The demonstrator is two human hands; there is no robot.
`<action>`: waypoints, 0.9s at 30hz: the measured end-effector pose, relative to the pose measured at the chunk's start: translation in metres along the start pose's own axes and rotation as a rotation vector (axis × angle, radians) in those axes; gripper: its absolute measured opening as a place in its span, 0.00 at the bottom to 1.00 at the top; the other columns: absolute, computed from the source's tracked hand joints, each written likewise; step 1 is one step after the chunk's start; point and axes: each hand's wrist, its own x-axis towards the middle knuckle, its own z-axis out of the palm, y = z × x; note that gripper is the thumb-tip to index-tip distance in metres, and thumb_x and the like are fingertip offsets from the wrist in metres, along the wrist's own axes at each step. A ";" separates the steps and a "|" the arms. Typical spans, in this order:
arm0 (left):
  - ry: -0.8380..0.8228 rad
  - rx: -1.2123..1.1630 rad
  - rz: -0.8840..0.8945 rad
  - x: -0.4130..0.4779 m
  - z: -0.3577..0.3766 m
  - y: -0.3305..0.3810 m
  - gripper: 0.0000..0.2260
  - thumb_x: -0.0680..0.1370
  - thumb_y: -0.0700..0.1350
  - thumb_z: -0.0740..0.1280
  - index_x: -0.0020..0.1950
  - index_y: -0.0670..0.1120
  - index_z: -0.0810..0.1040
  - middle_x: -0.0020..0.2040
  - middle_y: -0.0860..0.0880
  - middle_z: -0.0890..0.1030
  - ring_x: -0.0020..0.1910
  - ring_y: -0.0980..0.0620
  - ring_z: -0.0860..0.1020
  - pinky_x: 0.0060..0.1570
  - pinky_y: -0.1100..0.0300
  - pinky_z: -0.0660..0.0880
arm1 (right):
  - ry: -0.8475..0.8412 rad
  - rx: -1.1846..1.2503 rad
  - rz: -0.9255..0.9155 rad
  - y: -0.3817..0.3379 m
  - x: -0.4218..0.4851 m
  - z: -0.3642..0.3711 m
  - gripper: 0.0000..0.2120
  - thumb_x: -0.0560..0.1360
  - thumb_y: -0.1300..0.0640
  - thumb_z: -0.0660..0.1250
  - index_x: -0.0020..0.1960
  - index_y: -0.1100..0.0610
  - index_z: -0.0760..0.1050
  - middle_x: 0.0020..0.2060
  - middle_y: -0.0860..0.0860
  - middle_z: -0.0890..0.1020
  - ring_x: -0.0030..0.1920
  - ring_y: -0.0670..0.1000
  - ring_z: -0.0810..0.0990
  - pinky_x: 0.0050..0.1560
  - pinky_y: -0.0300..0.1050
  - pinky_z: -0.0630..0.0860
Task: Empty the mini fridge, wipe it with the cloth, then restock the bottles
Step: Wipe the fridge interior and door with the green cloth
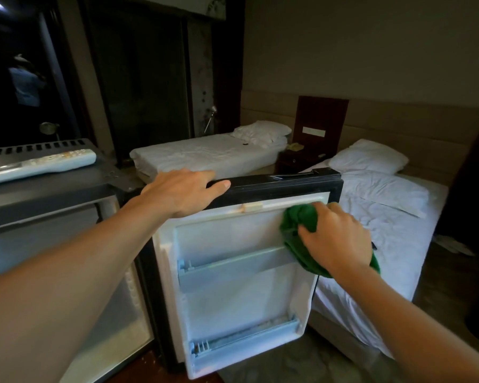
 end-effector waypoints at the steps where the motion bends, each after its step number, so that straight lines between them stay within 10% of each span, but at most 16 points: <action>1: -0.001 0.001 0.000 0.001 0.001 -0.001 0.22 0.79 0.67 0.46 0.52 0.55 0.73 0.40 0.52 0.77 0.39 0.52 0.76 0.36 0.54 0.66 | -0.001 -0.013 0.022 0.001 0.005 -0.001 0.17 0.75 0.43 0.63 0.58 0.53 0.72 0.48 0.51 0.77 0.46 0.56 0.79 0.39 0.46 0.70; 14: 0.025 0.050 -0.058 0.008 0.001 0.000 0.21 0.81 0.65 0.47 0.55 0.52 0.71 0.38 0.52 0.73 0.35 0.54 0.70 0.36 0.54 0.64 | -0.014 0.125 -0.507 -0.146 -0.043 0.023 0.15 0.65 0.46 0.71 0.47 0.53 0.76 0.38 0.51 0.79 0.36 0.55 0.79 0.37 0.48 0.76; 18: 0.046 0.024 -0.018 0.010 0.003 -0.005 0.23 0.80 0.66 0.49 0.55 0.52 0.74 0.40 0.51 0.76 0.37 0.54 0.72 0.35 0.55 0.65 | -0.065 0.117 -0.530 -0.120 -0.033 0.019 0.18 0.73 0.44 0.66 0.59 0.51 0.72 0.49 0.50 0.78 0.47 0.54 0.79 0.48 0.51 0.77; 27: 0.013 -0.014 0.048 0.008 0.003 -0.008 0.23 0.80 0.66 0.50 0.59 0.52 0.74 0.41 0.51 0.77 0.39 0.54 0.76 0.39 0.55 0.71 | -0.056 -0.039 0.025 0.006 0.015 -0.001 0.19 0.74 0.40 0.64 0.58 0.51 0.73 0.50 0.51 0.78 0.47 0.58 0.80 0.40 0.47 0.71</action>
